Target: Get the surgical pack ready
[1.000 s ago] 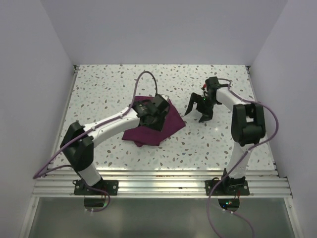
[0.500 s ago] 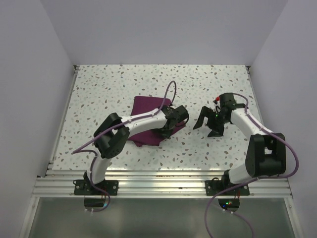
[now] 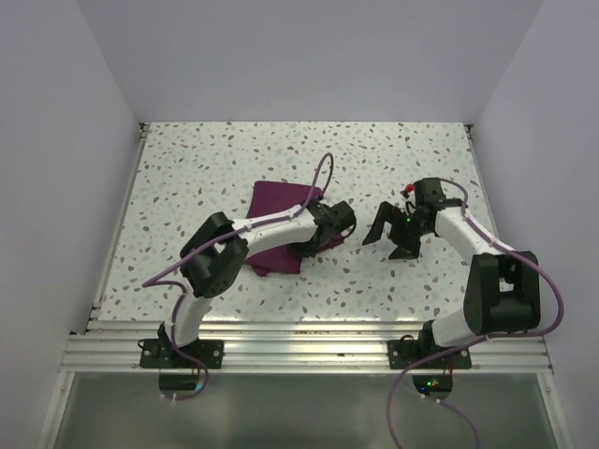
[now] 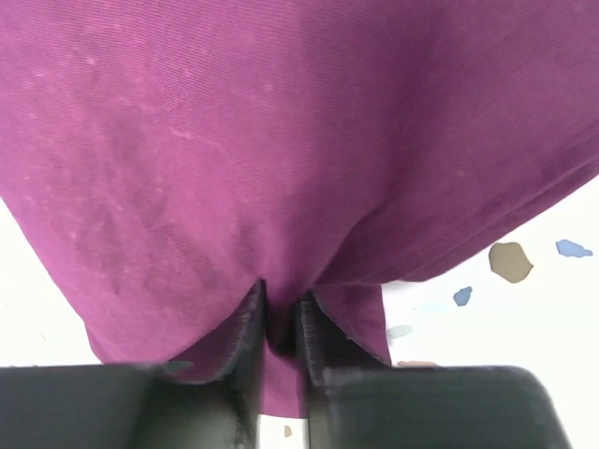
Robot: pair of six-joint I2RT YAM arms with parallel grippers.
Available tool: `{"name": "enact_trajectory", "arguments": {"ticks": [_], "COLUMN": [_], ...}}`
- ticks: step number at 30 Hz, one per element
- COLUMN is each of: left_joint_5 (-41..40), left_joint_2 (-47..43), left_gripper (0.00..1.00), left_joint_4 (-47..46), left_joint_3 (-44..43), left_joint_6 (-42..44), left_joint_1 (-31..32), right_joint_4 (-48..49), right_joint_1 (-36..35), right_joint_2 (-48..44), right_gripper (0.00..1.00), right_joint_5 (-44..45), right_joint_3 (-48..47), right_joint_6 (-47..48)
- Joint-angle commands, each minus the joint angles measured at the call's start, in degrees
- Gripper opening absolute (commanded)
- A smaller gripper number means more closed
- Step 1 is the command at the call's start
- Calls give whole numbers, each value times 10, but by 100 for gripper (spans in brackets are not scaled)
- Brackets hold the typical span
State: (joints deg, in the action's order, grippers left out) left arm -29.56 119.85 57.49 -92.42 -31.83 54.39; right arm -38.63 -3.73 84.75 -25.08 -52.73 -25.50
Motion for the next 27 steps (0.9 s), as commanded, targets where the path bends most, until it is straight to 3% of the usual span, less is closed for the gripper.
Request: {"name": "enact_trajectory", "arguments": {"ticks": [1, 4, 12, 14, 17, 18, 20, 21, 24, 27], "left_joint_5": [-9, 1, 70, 80, 99, 101, 112, 114, 119, 119], "left_joint_2": [5, -11, -35, -47, -65, -69, -72, -76, -90, -102], "left_gripper": [12, 0, 0, 0, 0, 0, 0, 0, 0, 0], "left_joint_4": [0, -2, 1, -1, -17, -16, -13, -15, -25, -31], "left_joint_3": [-1, -12, -40, -40, -37, -38, -42, -42, -38, -36], "left_joint_6": [-1, 5, 32, 36, 46, 48, 50, 50, 56, 61], "left_joint_1": [-6, -5, -7, -8, -10, -10, -13, -14, -17, -17], "right_joint_4": [16, 29, 93, 155, 193, 201, 237, 251, 267, 272], "right_joint_1": [-1, -2, -58, -69, -93, -97, -104, -106, -114, -121], "right_joint_2": [0, 5, 88, 105, 148, 168, 185, 193, 233, 256], "right_gripper": [99, 99, 99, 93, 81, 68, 57, 46, 29, 23], "right_joint_5": [-18, -35, -137, -167, -193, -198, -220, -228, -250, -249], "right_joint_3": [5, 9, -37, -43, -83, -103, -114, -122, -146, -158], "right_joint_6": [7, 8, -42, -76, -118, -126, -147, -169, -181, -182]}}
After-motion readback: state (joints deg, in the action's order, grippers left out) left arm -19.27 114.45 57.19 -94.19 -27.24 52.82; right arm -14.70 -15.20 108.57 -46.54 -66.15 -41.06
